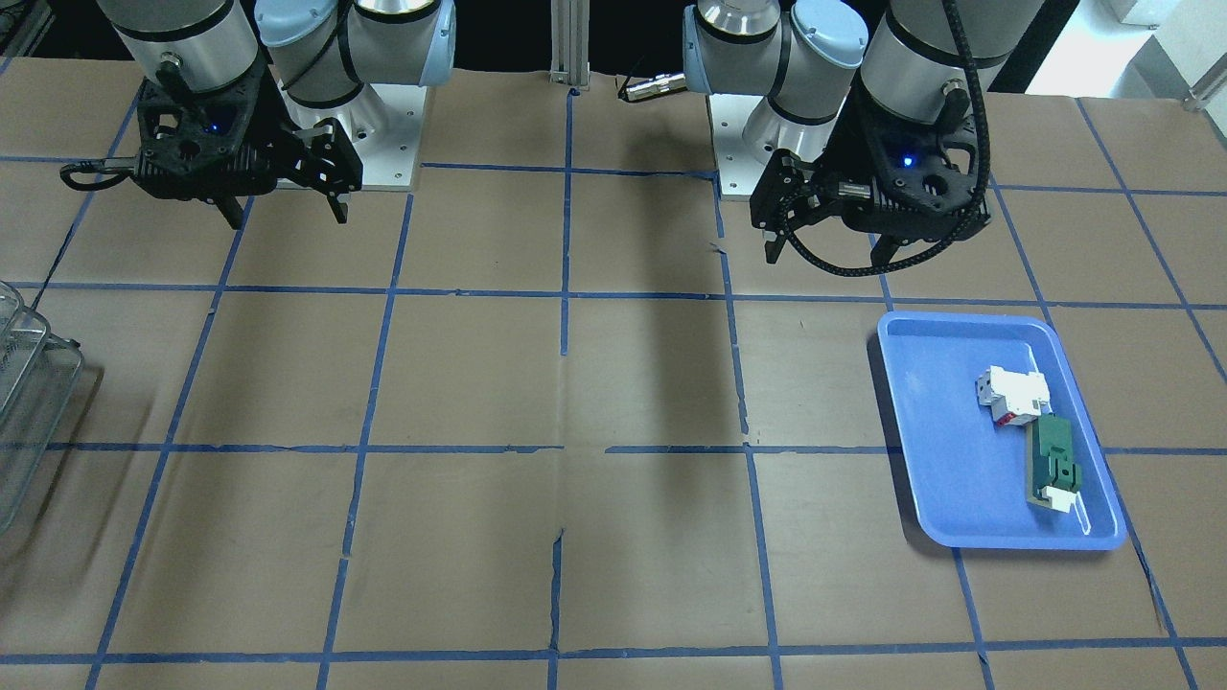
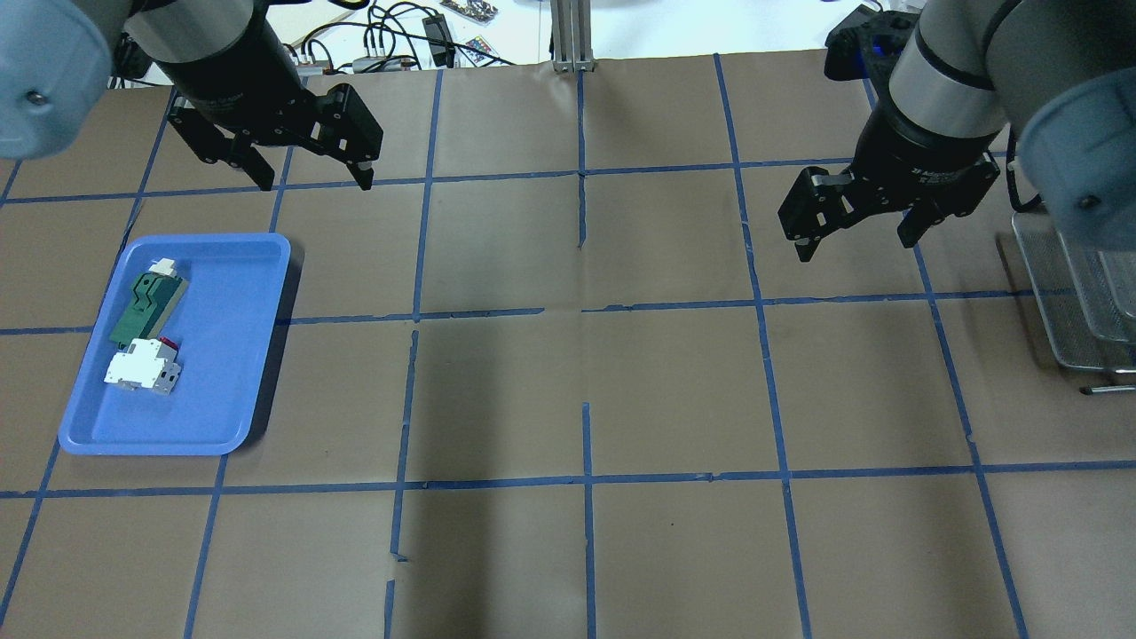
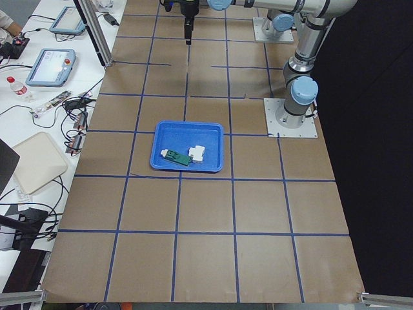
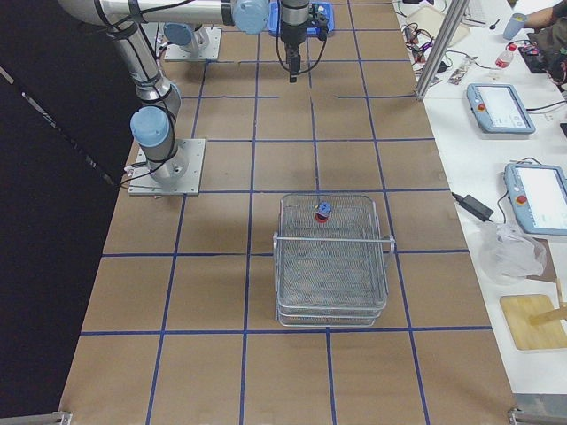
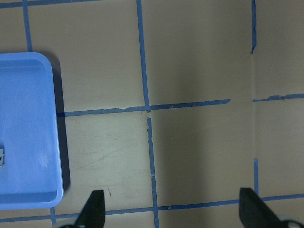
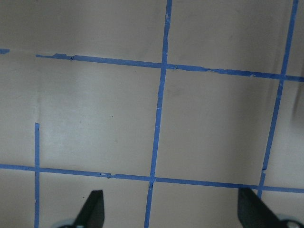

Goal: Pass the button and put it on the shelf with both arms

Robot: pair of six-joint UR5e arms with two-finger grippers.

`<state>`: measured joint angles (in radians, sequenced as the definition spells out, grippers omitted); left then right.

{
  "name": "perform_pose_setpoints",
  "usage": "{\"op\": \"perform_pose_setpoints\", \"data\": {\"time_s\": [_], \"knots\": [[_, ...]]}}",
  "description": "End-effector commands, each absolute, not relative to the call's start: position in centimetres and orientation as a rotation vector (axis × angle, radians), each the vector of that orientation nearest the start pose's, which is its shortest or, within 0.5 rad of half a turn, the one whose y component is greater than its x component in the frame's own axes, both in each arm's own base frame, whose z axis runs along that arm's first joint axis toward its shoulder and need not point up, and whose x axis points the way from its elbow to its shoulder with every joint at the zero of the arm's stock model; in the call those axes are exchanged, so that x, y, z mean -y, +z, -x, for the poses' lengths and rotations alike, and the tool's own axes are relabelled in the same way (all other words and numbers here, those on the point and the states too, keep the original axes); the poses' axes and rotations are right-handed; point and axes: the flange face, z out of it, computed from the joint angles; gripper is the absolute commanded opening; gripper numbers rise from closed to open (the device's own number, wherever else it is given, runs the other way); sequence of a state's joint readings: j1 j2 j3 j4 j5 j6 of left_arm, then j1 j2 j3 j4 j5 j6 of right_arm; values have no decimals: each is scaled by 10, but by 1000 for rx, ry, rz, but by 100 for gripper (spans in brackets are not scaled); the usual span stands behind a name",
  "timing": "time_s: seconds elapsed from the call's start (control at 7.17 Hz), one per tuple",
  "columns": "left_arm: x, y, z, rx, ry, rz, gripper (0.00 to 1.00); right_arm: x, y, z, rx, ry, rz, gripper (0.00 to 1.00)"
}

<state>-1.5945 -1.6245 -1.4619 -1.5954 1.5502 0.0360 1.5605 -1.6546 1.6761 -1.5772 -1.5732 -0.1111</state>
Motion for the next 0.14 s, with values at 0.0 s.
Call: {"op": "perform_pose_setpoints", "data": {"time_s": [0.0], "knots": [[514,512,147,-3158,-49,-93,100,456,477,-129,-3135,17,156,100]]}}
